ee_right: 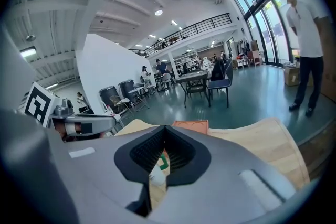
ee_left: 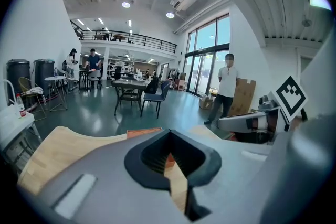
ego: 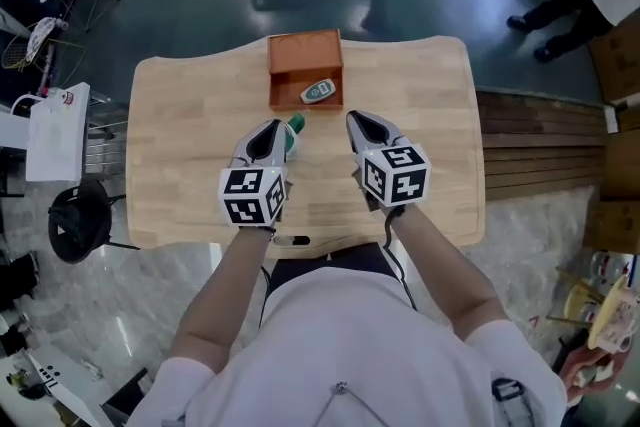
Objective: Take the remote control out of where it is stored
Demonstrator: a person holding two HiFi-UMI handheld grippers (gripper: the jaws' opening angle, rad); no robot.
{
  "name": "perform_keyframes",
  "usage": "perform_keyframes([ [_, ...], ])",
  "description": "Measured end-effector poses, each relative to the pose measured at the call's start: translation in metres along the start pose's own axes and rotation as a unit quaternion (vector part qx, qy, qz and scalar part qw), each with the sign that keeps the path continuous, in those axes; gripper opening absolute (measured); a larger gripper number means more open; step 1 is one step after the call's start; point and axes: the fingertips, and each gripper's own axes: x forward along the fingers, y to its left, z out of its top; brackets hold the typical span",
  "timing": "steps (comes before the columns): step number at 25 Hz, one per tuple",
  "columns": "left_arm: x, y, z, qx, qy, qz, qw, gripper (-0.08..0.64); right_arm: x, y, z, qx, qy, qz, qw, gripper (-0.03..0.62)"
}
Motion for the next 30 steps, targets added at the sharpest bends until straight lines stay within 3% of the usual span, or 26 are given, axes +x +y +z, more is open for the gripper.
perform_keyframes([
  [4, 0.009, 0.016, -0.002, -0.012, 0.000, -0.001, 0.9999, 0.000, 0.024, -0.011, 0.003, -0.020, 0.016, -0.002, 1.000, 0.028],
  [8, 0.008, 0.046, -0.014, -0.042, -0.006, 0.025, 0.9988, 0.000, 0.068, -0.027, -0.004, -0.101, 0.069, 0.007, 0.992, 0.028],
  [11, 0.005, 0.077, -0.030, -0.067, -0.007, 0.055, 0.9962, 0.000, 0.111, -0.034, -0.013, -0.192, 0.111, 0.029, 0.975, 0.028],
  [13, 0.004, 0.098, -0.043, -0.083, -0.006, 0.072, 0.9939, 0.000, 0.144, -0.035, -0.022, -0.265, 0.137, 0.053, 0.953, 0.029],
  [15, 0.001, 0.119, -0.057, -0.099, -0.005, 0.091, 0.9909, 0.000, 0.176, -0.037, -0.039, -0.340, 0.175, 0.081, 0.920, 0.065],
  [19, -0.012, 0.152, -0.091, -0.134, 0.001, 0.134, 0.9818, 0.000, 0.231, -0.051, -0.085, -0.471, 0.265, 0.136, 0.830, 0.142],
  [24, -0.028, 0.176, -0.139, -0.175, 0.017, 0.166, 0.9704, 0.000, 0.282, -0.082, -0.135, -0.567, 0.346, 0.180, 0.725, 0.248],
  [28, -0.043, 0.184, -0.176, -0.203, 0.031, 0.185, 0.9610, 0.000, 0.304, -0.104, -0.161, -0.645, 0.379, 0.205, 0.631, 0.267],
  [30, -0.051, 0.185, -0.194, -0.215, 0.038, 0.194, 0.9566, 0.000, 0.309, -0.112, -0.171, -0.660, 0.399, 0.221, 0.597, 0.268],
])
